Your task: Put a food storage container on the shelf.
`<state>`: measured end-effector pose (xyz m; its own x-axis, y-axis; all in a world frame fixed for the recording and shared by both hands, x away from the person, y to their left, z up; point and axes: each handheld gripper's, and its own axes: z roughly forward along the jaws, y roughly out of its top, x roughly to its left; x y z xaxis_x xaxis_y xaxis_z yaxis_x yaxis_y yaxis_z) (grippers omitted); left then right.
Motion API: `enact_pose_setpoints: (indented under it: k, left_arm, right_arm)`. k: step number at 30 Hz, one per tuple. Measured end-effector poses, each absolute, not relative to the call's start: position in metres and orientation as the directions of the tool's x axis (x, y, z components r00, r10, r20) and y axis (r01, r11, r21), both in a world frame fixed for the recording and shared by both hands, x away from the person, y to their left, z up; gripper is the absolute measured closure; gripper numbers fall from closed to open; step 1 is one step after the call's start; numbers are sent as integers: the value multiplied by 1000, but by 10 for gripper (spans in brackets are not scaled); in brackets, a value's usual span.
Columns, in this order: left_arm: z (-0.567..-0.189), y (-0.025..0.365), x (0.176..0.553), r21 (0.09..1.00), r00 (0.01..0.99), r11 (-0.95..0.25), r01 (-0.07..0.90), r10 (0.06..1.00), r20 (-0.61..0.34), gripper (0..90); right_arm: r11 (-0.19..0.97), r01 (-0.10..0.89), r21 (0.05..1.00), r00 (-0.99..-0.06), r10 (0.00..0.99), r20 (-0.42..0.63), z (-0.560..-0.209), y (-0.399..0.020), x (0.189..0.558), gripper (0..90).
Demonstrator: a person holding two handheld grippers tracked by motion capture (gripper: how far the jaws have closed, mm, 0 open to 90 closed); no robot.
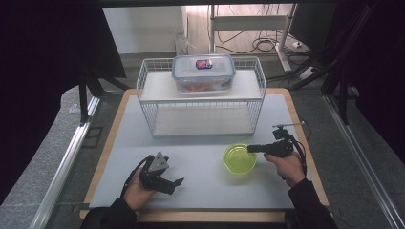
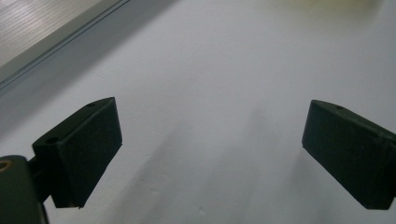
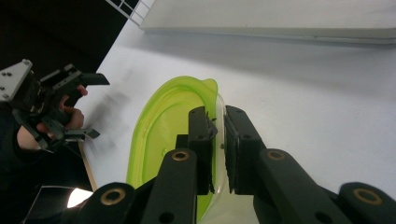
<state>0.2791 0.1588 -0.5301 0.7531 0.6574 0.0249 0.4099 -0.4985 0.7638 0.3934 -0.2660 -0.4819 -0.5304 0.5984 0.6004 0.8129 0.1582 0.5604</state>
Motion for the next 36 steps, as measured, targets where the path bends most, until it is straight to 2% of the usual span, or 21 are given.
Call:
enact_pose_setpoints:
  k: [23,27,36]
  left_arm:
    - [-530,160,279,764,751,-498,410,660,26,41]
    - [-530,159,279,763,752,-499,411,659,25,41]
    - [-530,160,280,766,748,-491,415,663,20,38]
  right_arm:
    - [82,814,575,-513,564,647,-477,-271,396,839]
    - [41,827,561,-494,531,688,-478,-272,397,840]
    - [25,822,569,-504,497,706,-473,-268,397,839]
